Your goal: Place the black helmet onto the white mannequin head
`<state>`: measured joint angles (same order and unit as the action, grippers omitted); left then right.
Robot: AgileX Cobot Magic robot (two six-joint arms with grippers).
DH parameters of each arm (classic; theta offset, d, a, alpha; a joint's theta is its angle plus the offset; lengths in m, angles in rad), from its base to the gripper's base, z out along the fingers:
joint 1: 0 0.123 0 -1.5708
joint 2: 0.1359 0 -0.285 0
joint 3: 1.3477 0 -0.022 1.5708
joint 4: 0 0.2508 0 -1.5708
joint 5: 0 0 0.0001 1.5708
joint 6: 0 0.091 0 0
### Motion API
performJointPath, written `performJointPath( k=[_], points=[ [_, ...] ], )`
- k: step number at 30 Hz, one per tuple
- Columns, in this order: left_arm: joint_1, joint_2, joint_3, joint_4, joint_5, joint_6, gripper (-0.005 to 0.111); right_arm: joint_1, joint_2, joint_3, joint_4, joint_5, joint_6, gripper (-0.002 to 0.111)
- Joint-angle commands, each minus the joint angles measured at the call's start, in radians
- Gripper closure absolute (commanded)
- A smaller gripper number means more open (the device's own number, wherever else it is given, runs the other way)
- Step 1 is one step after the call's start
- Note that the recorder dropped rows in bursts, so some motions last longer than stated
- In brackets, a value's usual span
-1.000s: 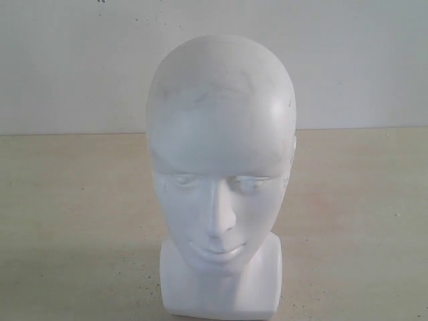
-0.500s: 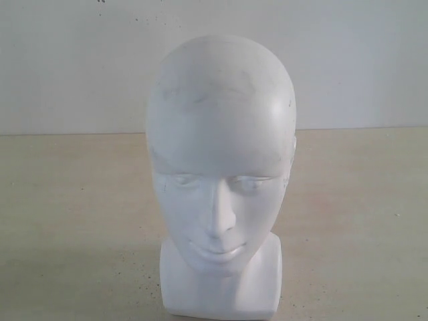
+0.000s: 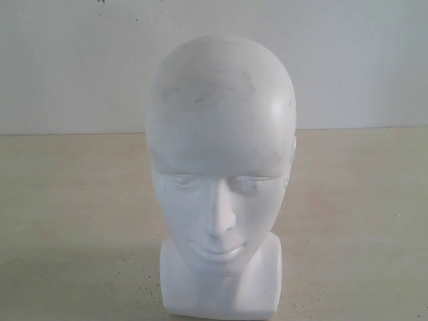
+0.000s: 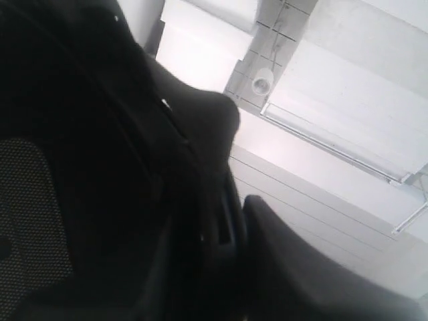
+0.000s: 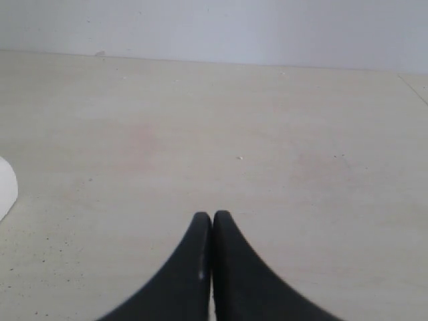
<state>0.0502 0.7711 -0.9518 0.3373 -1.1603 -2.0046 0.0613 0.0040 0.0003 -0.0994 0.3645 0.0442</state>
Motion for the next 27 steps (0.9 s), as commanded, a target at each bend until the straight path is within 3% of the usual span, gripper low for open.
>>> performJointPath(
  k=[1, 4, 18, 27],
  points=[
    [0.000, 0.055, -0.024, -0.055, -0.061, -0.047, 0.102, -0.002, -0.004, 0.000, -0.003, -0.003, -0.003, 0.108],
    [-0.026, 0.099, -0.053, -0.018, -0.061, -0.071, 0.102, -0.002, -0.004, 0.000, -0.003, -0.003, -0.003, 0.108],
    [-0.443, 0.343, -0.097, -0.035, -0.061, 0.007, 0.102, -0.002, -0.004, 0.000, -0.003, -0.003, -0.003, 0.108],
    [-0.535, 0.464, -0.097, -0.032, -0.061, 0.009, 0.102, -0.002, -0.004, 0.000, -0.003, -0.003, -0.003, 0.108]
  ],
)
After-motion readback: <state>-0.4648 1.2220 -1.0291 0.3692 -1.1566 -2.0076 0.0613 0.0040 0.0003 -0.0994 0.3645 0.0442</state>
